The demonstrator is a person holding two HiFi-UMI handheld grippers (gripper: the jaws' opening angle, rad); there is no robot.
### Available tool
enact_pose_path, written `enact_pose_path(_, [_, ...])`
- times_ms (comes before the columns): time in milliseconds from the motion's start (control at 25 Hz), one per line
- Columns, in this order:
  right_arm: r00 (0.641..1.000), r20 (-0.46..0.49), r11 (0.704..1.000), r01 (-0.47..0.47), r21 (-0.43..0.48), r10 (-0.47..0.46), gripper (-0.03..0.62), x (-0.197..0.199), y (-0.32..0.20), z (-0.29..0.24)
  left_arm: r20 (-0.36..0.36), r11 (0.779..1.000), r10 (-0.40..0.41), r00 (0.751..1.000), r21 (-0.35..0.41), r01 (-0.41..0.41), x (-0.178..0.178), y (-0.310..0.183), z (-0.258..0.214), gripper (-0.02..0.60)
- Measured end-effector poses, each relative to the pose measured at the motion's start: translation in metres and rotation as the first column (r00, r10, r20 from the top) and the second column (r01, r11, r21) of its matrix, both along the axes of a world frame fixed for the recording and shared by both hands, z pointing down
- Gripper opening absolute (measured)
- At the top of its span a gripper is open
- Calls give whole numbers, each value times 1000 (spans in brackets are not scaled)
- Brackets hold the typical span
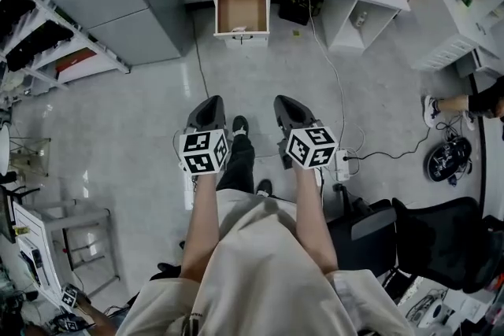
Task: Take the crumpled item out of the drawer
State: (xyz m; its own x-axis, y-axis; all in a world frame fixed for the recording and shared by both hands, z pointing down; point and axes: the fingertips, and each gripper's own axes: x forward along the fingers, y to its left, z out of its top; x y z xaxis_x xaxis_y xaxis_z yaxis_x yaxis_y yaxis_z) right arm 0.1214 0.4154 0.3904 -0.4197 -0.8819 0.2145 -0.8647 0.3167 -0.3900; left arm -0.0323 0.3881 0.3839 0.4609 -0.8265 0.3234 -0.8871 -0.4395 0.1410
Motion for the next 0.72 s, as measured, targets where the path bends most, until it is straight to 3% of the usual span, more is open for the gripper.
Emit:
enact_pose_path(120, [999, -18, 999, 50, -1, -50, 25, -3, -25, 3, 6, 1000, 2, 1000, -11, -2, 6, -28, 4, 15])
enact_pose_path(320, [976, 28, 975, 216, 55, -218, 25, -13, -71, -3, -6, 999, 12, 1000, -43, -12, 21, -88, 16, 15])
enact_pose_path(600, [977, 40, 977, 209, 35, -210, 25, 19, -154, 5, -34, 997, 25, 999, -75, -28, 44, -194, 27, 15])
enact_pose_path(720, [982, 31, 982, 188, 13, -188, 25, 30, -195, 11, -8, 995, 50, 999, -86, -51, 49, -237, 30, 15])
